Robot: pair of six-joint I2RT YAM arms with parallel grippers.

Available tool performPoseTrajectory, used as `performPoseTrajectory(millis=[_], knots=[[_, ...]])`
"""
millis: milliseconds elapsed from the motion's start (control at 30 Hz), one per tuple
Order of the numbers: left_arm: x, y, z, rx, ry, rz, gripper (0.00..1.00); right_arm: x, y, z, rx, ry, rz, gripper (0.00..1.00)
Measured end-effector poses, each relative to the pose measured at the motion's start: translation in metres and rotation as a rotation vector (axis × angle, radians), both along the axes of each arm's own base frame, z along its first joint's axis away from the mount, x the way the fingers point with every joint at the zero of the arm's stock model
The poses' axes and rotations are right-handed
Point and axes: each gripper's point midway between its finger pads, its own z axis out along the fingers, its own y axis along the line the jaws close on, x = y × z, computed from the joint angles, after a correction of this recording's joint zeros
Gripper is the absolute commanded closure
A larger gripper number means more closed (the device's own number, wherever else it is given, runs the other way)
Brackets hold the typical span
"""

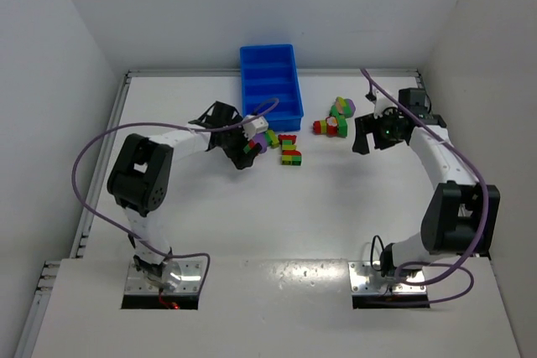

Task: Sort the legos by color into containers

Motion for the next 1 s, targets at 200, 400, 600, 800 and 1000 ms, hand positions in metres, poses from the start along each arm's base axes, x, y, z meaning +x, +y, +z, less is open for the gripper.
performPoseTrajectory(millis=[200,400,600,800,1000], knots=[[0.02,-0.012,-0.003,-0.021,-0.03,-0.005,0.01,0.007,-0.001,0.001,0.0,-0.001,0.001,0.13],[0.031,-0.026,-0.005,-0.037,-0.044,-0.017,0.01,0.011,-0.001,-0.003,-0.003,0.009,0.005,0.13],[0.034,-0.035,-0.004,-0.014,-0.071,-0.007,0.02,0.011,-0.001,-0.004,-0.005,0.01,0.008,0.14],[0.028,-0.051,-0.004,-0.011,-0.078,-0.048,0.04,0.009,-0.001,-0.004,-0.006,0.012,0.024,0.14],[-0.021,-0.079,0.01,-0.03,-0.077,-0.179,0.04,0.003,0.007,-0.004,0.012,0.021,0.076,0.14]])
